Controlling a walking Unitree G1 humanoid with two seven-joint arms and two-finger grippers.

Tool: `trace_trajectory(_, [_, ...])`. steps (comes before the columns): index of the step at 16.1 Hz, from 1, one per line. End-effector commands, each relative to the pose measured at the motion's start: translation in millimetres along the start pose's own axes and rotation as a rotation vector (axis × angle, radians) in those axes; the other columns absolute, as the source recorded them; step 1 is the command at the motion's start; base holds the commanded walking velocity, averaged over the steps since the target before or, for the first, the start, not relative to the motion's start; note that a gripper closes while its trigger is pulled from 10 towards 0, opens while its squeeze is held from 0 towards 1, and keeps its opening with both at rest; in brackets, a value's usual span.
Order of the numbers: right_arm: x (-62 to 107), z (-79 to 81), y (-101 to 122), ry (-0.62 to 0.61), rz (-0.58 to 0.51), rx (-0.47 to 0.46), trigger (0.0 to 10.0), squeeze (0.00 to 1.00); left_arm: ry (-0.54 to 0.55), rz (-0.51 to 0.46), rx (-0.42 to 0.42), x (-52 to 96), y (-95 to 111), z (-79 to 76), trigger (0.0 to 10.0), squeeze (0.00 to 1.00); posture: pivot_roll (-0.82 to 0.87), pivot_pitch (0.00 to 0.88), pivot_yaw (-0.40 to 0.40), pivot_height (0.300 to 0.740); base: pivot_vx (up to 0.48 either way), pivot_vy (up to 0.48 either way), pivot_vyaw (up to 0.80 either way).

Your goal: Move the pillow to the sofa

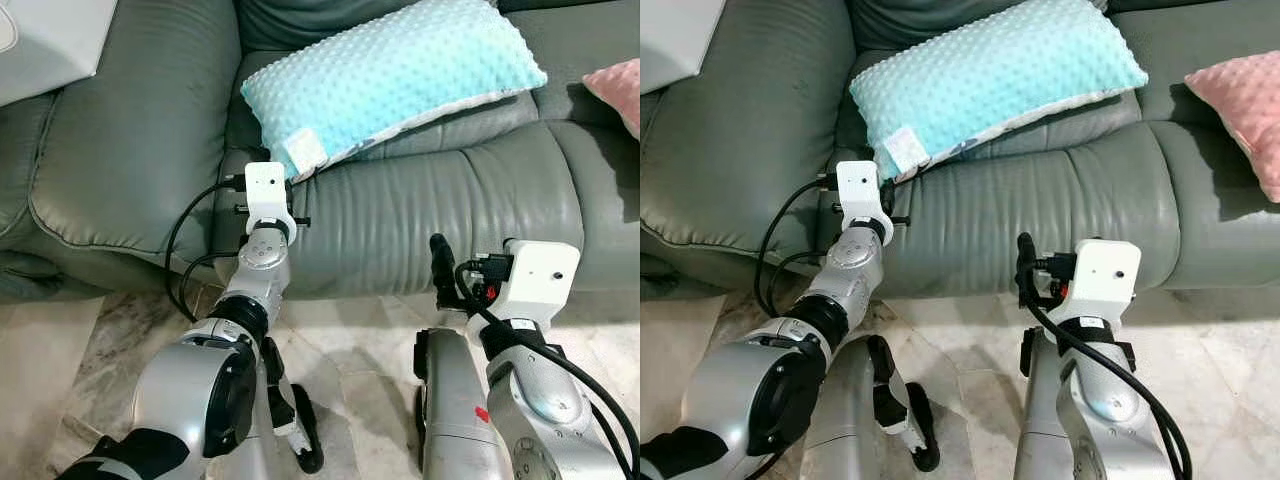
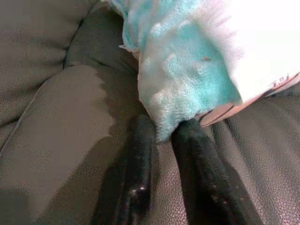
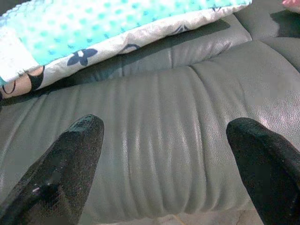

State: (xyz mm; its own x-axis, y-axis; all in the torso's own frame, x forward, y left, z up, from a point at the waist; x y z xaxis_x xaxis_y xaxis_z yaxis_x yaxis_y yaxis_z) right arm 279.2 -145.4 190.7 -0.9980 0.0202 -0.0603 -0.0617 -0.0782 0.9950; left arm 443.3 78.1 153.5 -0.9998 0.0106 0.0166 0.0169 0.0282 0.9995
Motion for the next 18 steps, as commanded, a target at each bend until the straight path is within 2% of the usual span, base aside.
trace_trajectory(1, [3.0, 4.5, -0.7, 0.019, 0.005, -0.013, 10.0, 0.0, 0.005, 0.03, 0.002, 1.9, -9.7, 5.2, 0.0, 0.0, -0.28, 0.375, 0.218, 0.581, 0.0, 0.0, 0.0])
trace_trajectory(5, [2.0, 2.9, -0.9, 0.018, 0.006, -0.01, 10.0, 0.0, -0.031, 0.04, 0.051, 3.5, -12.9, -2.4, 0.0, 0.0, -0.27, 0.372, 0.212, 0.581, 0.0, 0.0, 0.0])
trace_trajectory(9, [-2.5, 1.4, -1.4, 0.026, 0.006, -0.005, 10.0, 0.0, -0.098, 0.063, 0.13, 12.1, -28.4, -15.3, 0.0, 0.0, -0.26, 0.366, 0.197, 0.581, 0.0, 0.0, 0.0])
trace_trajectory(11, [-4.3, 1.0, -1.2, 0.029, 0.005, -0.004, 10.0, 0.0, -0.101, 0.071, 0.145, 15.5, -34.9, -16.0, 0.0, 0.0, -0.26, 0.361, 0.191, 0.581, 0.0, 0.0, 0.0])
trace_trajectory(18, [-4.3, 1.0, -1.2, 0.029, 0.005, -0.004, 10.0, 0.0, -0.101, 0.071, 0.145, 15.5, -34.9, -16.0, 0.0, 0.0, -0.26, 0.361, 0.191, 0.581, 0.0, 0.0, 0.0])
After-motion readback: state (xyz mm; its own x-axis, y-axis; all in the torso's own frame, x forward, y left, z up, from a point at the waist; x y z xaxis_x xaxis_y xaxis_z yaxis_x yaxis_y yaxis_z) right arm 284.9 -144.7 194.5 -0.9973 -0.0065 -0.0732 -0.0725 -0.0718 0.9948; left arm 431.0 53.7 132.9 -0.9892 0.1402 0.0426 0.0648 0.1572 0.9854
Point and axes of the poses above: a point about 5 cm out from each wrist's last joint towards the gripper, its own x axis pointing back from the gripper into the wrist, its own y axis along the axis of the wrist's last joint, z = x × y, the point moved 5 cm from there along -x, pointing out of the wrist towards the gripper, and after that the axes turned 2 degrees about -x, right-handed, at the moved point
